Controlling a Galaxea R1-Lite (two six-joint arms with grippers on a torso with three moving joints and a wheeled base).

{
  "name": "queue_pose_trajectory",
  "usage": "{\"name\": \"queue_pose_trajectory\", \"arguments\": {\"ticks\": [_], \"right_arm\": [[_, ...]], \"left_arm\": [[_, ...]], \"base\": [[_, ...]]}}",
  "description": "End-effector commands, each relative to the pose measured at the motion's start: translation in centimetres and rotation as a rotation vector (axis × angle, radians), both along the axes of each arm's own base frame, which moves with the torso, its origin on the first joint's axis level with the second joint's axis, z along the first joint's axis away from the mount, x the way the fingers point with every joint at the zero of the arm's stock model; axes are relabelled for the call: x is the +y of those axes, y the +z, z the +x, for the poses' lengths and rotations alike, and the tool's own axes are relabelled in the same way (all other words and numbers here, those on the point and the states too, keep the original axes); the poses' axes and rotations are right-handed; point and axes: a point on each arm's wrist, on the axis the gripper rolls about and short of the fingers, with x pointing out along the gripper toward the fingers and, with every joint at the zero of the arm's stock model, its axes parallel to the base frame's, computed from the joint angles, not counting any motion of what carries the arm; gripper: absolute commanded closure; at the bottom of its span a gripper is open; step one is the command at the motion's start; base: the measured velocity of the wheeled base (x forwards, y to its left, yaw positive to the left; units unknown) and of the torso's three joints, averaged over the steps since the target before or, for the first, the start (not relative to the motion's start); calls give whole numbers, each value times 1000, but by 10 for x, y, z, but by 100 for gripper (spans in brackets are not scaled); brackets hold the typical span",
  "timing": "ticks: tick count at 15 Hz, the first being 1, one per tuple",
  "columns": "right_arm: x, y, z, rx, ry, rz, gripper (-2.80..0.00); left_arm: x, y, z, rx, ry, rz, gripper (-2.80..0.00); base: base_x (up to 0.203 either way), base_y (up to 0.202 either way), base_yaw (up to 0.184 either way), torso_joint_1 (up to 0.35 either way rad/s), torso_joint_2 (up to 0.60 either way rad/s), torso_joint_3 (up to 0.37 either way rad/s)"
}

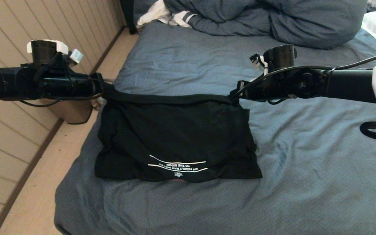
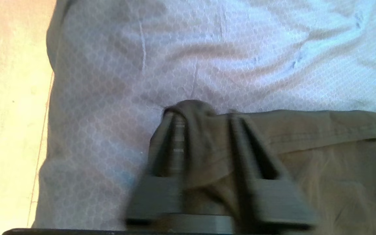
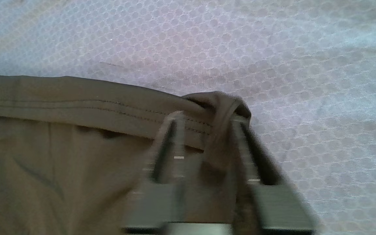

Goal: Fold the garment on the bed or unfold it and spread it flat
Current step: Fold the black T-shirt

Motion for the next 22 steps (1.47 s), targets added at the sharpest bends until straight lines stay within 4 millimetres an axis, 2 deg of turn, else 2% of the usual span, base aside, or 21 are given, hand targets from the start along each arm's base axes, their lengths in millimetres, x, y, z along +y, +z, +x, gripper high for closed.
{"name": "queue_pose_trajectory", "arguments": {"ticks": [1,5,8,9,10,11,14,16,17,20,21,22], "right_arm": [[-3,2,-1,-5,-4,2,-280],[-16,17,-7,-34,-29,9,-280],[-21,39,-22,-76,-33,20,-280],[-23,46,-29,-83,-35,23,0],[-26,51,-37,-64,-40,20,0],[-32,53,-45,-13,-51,9,0],[-43,46,-73,225,-69,-43,0],[-46,37,-90,380,-73,-77,0],[-48,31,-95,427,-73,-93,0],[-45,18,-99,489,-58,-108,0],[-43,13,-100,510,-51,-112,-280],[-36,10,-103,523,-31,-117,-280]], "left_arm": [[0,8,-3,-23,-1,-2,-280],[20,25,-9,-72,51,-2,-280],[50,48,-26,-123,126,1,-280],[56,56,-37,-134,142,2,-280],[60,62,-50,-124,154,3,-280],[62,65,-67,-90,161,9,0],[55,64,-124,36,94,38,0],[51,46,-148,136,6,50,0],[50,34,-150,173,-20,59,0],[48,7,-139,261,-95,33,0],[44,0,-136,288,-117,28,0],[40,-8,-136,315,-133,28,-280]], "base": [[0,0,0,0,0,0],[0,0,0,0,0,0],[0,0,0,0,0,0],[0,0,0,0,0,0],[0,0,0,0,0,0],[0,0,0,0,0,0],[0,0,0,0,0,0],[0,0,0,0,0,0],[0,0,0,0,0,0],[0,0,0,0,0,0],[0,0,0,0,0,0],[0,0,0,0,0,0]]}}
